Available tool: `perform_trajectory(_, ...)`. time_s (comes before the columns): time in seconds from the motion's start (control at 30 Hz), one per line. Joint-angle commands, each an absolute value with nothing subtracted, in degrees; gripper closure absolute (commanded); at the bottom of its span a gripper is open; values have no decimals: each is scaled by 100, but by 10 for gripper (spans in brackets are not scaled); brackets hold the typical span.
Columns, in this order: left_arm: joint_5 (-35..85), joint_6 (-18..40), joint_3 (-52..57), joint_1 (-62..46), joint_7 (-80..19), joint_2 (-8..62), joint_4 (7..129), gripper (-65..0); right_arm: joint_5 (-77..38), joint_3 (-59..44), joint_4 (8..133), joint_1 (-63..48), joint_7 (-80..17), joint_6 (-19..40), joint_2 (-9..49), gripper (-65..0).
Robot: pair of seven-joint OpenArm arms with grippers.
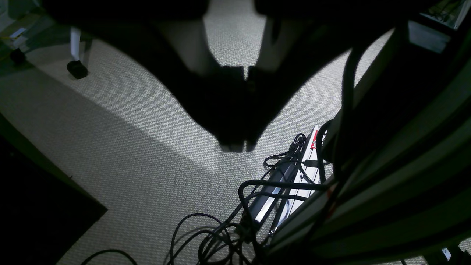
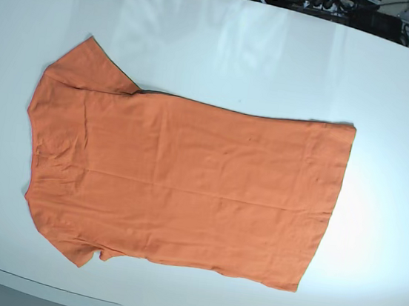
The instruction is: Fold the T-shirt properly
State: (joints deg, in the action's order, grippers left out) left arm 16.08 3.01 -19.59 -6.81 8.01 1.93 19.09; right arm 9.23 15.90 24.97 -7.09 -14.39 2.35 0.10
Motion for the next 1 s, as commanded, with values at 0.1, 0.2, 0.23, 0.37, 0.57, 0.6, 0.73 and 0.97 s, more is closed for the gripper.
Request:
perform_trajectory(0.1,1581,298,-1981,-696,897,189,1951,0,932,1586,2541,-694,-1354,237,-1,0)
perform_trajectory(0.2,1483,301,-1981,-696,897,189,1951,0,932,1586,2541,-696,-1354,237,-1,0)
perform_trajectory(0.23,1428,301,-1981,-696,897,189,1951,0,932,1586,2541,-696,-1354,237,-1,0)
perform_trajectory(0.37,1332,301,-1981,-696,897,189,1951,0,932,1586,2541,-696,-1354,235,-1,0)
perform_trajectory(0.57,1332,301,-1981,-698,899,189,1951,0,934,1586,2541,-698,-1378,237,-1,0)
perform_trajectory(0.6,1332,301,-1981,-698,899,189,1951,0,934,1586,2541,-698,-1378,237,-1,0)
perform_trajectory(0.73,1332,298,-1981,-733,897,189,1951,0,932,1586,2541,-696,-1376,237,-1,0)
perform_trajectory(0.97,655,305,-1984,-982,220,207,2163,0,930,1586,2541,-725,-2067,670,3,0)
